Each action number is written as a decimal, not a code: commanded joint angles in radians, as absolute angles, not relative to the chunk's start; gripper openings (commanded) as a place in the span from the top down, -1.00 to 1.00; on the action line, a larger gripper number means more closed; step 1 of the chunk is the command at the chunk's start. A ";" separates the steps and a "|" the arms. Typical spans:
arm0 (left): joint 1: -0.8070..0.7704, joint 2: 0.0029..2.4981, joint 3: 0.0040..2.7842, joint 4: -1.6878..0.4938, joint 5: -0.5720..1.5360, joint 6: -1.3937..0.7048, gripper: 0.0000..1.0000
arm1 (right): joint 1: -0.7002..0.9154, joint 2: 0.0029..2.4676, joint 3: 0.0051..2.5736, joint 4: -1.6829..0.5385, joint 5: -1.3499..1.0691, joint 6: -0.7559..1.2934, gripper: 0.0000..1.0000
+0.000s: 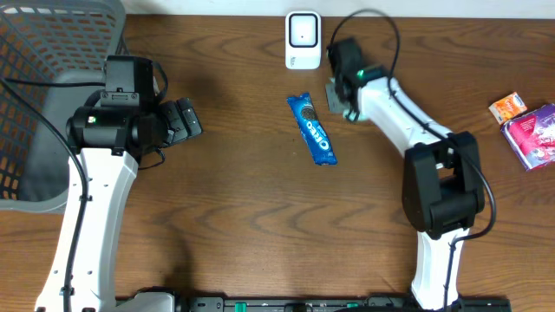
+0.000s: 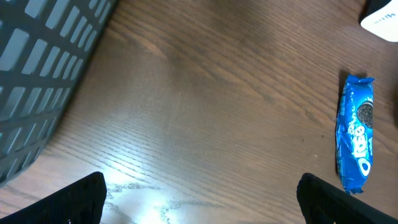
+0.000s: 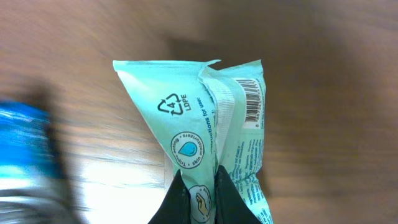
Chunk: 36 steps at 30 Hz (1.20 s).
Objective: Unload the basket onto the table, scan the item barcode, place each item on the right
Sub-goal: 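Hold the wipes pack barcode under the scanner with the right gripper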
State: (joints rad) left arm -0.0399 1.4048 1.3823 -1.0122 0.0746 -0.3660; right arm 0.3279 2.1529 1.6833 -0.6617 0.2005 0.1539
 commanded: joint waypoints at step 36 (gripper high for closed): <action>-0.038 1.409 1.388 -1.013 0.062 -0.368 -0.96 | 0.162 2.498 1.832 0.763 -1.024 1.515 0.98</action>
State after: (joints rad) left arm -0.0399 1.4052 1.3823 -1.0111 0.0746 -0.3664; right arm 0.1608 2.4611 1.8221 0.6621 -0.9962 1.2209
